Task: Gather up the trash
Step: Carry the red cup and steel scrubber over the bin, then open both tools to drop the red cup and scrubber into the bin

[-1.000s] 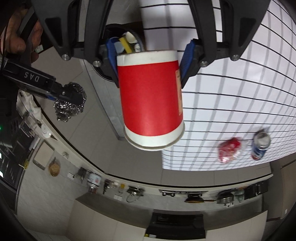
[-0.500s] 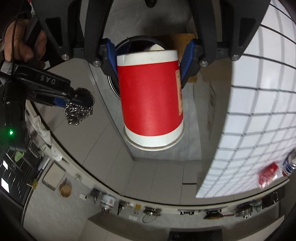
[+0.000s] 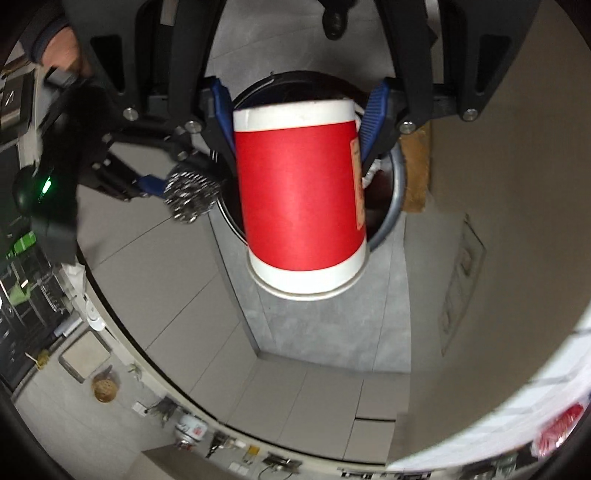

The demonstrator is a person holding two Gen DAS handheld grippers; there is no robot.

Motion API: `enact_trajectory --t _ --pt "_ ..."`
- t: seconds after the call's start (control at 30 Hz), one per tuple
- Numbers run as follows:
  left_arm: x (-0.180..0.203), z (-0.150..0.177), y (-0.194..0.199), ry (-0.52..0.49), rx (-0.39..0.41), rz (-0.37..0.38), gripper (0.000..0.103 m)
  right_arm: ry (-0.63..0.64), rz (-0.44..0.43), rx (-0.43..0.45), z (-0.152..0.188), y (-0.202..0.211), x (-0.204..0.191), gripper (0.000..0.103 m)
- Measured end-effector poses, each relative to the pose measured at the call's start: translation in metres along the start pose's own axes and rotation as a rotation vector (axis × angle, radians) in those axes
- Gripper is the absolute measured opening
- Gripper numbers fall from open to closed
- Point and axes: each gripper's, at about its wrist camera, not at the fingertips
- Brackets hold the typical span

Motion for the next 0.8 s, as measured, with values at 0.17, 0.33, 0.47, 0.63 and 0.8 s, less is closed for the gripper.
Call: enact_trajectory --t 0.17,0.33,0.47,0.63,0.8 --pt "0.0 0.001 -0.014 0.027 -0.04 0.002 0.06 0.122 0.002 -0.031 -0.003 -0.026 -0.005 0.052" --pt "-0.019 -0.002 -0.038 0.142 -0.123 0.003 0.087 0.261 0.029 -0.053 -0.008 -0.056 -0.021 0.089" --pt "-0.013 0.004 -0.022 0.11 -0.061 -0.047 0.092 0.232 0.041 -0.026 -0.001 -0.054 -0.009 0.103" --pt "0.009 0.005 -0.013 0.043 -0.045 -0.099 0.092 0.129 0.001 -0.02 0.002 -0.041 0.013 0.103" --pt "0.034 0.003 0.009 -0.044 0.012 -0.169 0.093 -0.023 -0.068 -0.017 -0.001 -0.021 0.039 0.103"
Point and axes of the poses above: each gripper's, at about its wrist camera, not at the fingertips, and y roughly against the way its jaws point, x to its right, z to its underside, and after that the axes turned 10 degrees about -x, right-handed
